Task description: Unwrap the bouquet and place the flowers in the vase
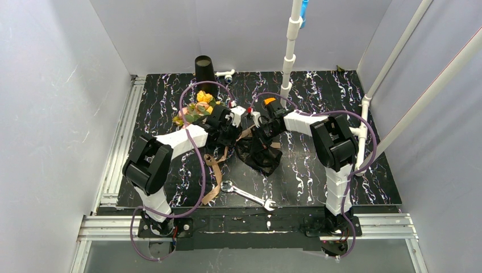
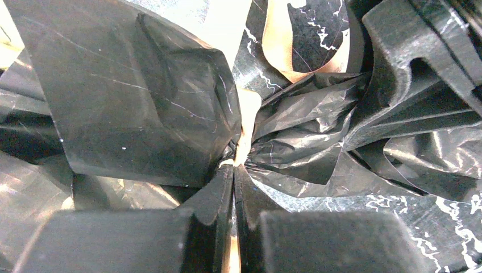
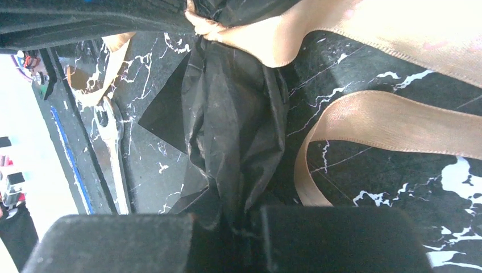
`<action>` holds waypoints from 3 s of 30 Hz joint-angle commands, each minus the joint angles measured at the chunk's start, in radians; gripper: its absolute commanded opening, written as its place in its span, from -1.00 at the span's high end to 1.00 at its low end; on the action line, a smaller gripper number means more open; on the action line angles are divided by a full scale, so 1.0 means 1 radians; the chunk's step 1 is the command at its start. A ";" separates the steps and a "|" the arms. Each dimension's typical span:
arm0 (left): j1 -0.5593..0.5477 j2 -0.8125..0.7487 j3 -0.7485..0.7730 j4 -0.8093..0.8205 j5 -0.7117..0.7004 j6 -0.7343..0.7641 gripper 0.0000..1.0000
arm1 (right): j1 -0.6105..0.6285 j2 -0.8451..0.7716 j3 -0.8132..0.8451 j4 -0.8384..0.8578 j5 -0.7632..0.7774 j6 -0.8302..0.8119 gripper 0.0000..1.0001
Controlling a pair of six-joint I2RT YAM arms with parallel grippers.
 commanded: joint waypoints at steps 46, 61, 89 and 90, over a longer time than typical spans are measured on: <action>0.057 0.001 0.193 -0.218 0.346 0.475 0.47 | -0.001 0.011 -0.069 -0.100 0.150 -0.001 0.97; 0.055 0.045 0.158 -0.297 0.313 0.552 0.55 | -0.001 0.016 -0.075 -0.081 0.170 0.006 0.97; 0.215 -0.237 -0.070 -0.179 0.445 0.396 1.00 | -0.034 0.034 -0.090 -0.055 0.261 0.043 0.97; 0.222 -0.238 -0.075 -0.176 0.447 0.388 1.00 | -0.034 0.031 -0.090 -0.057 0.260 0.040 0.97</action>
